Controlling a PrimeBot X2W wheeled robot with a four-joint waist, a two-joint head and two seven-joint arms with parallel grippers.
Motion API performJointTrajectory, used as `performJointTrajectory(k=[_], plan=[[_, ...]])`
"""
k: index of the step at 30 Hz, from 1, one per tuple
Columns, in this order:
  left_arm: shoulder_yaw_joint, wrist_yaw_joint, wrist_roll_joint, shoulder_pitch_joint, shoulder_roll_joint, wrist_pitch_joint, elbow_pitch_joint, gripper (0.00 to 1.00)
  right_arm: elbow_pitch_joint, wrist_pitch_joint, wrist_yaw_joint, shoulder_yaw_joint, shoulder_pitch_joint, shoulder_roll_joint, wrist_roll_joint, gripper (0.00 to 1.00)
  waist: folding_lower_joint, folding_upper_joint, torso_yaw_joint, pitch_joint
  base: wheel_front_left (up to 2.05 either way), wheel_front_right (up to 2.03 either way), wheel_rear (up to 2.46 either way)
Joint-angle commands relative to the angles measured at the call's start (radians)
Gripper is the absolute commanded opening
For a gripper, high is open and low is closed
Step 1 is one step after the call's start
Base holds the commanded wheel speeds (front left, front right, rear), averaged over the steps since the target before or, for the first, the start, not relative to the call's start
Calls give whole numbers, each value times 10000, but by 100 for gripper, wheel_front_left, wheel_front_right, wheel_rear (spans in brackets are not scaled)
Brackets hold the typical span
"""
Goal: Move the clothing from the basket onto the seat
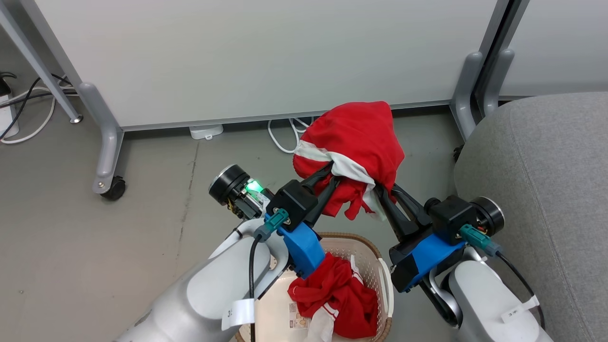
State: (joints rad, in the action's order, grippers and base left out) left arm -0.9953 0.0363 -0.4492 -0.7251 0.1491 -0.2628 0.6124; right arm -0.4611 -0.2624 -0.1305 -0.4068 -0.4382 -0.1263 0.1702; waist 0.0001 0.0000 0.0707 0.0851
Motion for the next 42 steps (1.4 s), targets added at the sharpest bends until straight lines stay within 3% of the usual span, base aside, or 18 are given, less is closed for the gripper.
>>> performJointTrajectory(k=[1,5,6,7,18,26,42], plan=[[-28,-15,-49,-139,29,-30,-35,0,63,-39,-5,23,11,-23,51,0,-1,0,0,6,0,0,0],[-51,-30,-52,-152,47,-30,-27,0,90,-39,-5,74,23,-1,45,0,-1,0,-1,39,0,0,0],[-31,-74,-35,-168,49,-30,-43,41,96,-39,-5,112,28,9,36,0,-1,0,-1,50,0,0,0],[-21,-103,-1,-184,55,-30,-58,100,109,-39,-3,229,45,25,-7,0,-1,0,-1,63,0,0,0],[-26,-81,62,-77,61,-28,-102,100,249,-40,-3,1072,132,163,-130,0,-1,0,-87,243,0,0,0],[126,-110,110,5,87,-29,-354,100,492,-40,-3,1853,29,207,-255,0,-1,0,-523,707,0,0,0],[236,170,404,181,117,-29,-891,100,1266,-40,-5,3584,-81,274,-427,0,-1,0,-2545,1762,0,0,0]])
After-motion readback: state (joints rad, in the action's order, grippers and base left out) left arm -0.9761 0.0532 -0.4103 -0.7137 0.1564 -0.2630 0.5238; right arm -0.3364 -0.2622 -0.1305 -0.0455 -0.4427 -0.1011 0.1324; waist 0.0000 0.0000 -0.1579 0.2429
